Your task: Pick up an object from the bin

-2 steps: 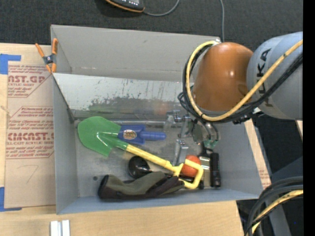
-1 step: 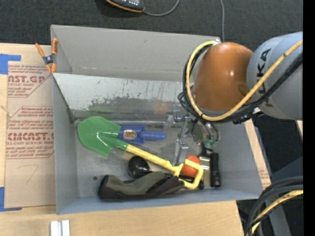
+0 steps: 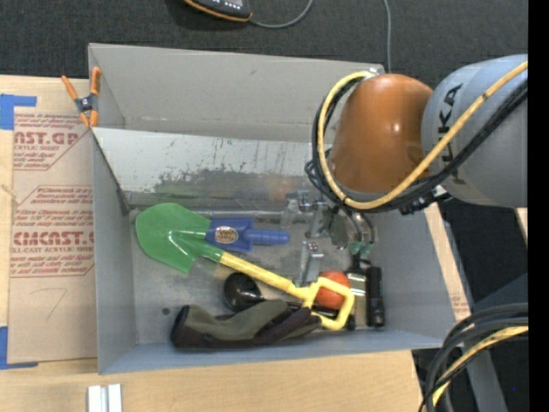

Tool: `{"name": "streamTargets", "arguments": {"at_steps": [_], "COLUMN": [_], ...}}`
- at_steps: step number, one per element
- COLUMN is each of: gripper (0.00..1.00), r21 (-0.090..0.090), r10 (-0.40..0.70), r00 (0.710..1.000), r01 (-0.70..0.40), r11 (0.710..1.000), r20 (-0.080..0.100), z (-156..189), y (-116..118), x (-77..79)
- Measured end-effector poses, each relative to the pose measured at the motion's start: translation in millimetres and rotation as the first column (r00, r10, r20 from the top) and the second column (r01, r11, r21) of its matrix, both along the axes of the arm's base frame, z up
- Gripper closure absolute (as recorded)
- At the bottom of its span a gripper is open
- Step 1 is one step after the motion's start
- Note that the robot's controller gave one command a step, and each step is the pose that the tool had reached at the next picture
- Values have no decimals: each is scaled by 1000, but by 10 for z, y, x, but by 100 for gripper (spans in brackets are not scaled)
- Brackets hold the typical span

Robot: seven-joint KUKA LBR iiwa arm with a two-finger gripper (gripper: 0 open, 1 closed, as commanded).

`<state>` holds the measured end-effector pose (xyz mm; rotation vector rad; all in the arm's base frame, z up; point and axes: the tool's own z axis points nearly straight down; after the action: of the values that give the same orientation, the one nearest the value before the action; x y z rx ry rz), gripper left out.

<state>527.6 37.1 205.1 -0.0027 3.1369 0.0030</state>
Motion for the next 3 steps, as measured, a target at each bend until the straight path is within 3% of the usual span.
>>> {"name": "streamTargets", "arguments": {"at_steps": [1, 2, 3], "gripper": [0, 0, 100], "r21": [-1, 3, -1], "r10": [104, 9, 54], "r00": [995, 1000, 999], "r01": [-104, -9, -54], "r11": [995, 1000, 999], "r20": [-2, 3, 0], "z": [-313, -449, -683], "y": [-293, 598, 185], "x": [-201, -196, -315]}}
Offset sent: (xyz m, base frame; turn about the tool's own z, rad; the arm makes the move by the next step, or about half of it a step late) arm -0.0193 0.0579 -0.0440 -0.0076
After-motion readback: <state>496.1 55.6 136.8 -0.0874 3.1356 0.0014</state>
